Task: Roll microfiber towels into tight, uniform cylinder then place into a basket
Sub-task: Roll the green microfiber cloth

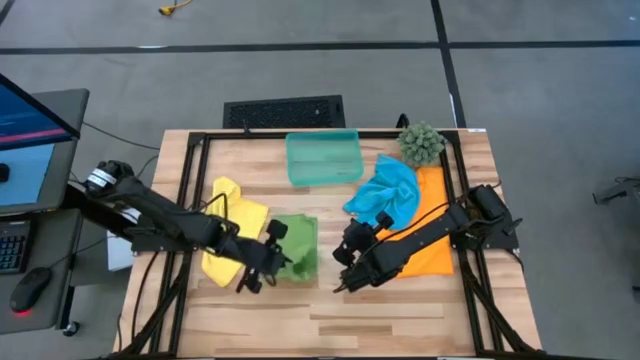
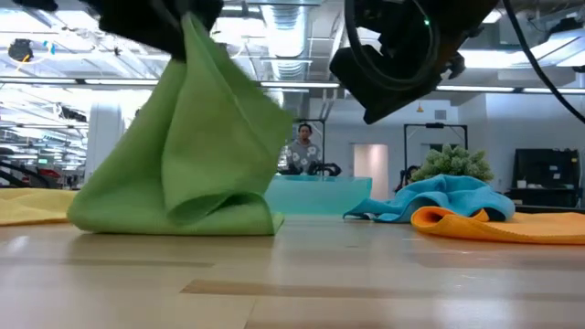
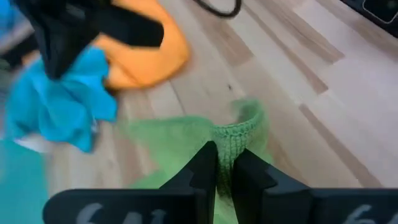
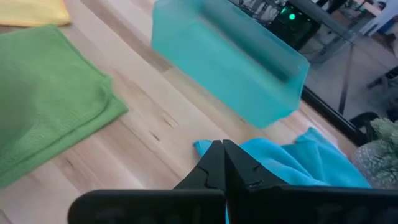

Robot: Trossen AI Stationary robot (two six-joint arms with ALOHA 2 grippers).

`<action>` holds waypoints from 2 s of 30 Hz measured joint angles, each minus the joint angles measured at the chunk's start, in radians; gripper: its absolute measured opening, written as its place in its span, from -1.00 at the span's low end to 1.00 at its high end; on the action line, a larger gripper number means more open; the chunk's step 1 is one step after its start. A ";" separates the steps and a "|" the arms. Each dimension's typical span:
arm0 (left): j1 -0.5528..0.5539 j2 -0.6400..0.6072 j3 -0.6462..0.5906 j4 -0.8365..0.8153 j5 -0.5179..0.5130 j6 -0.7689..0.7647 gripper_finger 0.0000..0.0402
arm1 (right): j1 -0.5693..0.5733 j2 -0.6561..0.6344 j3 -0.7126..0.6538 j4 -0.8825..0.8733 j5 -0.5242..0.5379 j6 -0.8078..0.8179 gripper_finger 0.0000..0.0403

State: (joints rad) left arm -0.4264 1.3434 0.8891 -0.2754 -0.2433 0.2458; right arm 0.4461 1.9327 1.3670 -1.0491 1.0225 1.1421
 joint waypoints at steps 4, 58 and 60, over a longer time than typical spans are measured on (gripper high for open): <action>-0.033 -0.003 0.048 -0.010 -0.108 0.028 -0.85 | 0.005 0.000 0.000 0.002 0.001 0.003 -0.95; 0.326 -0.054 -0.110 -0.106 -0.072 -0.519 -0.14 | 0.032 0.000 0.000 -0.049 -0.030 -0.013 -0.94; 0.270 -0.070 -0.111 -0.097 -0.080 -0.501 -0.15 | 0.051 0.000 0.001 -0.094 -0.030 0.010 -0.94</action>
State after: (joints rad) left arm -0.1563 1.2736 0.7778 -0.3720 -0.3235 -0.2555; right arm 0.4975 1.9331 1.3677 -1.1430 0.9927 1.1524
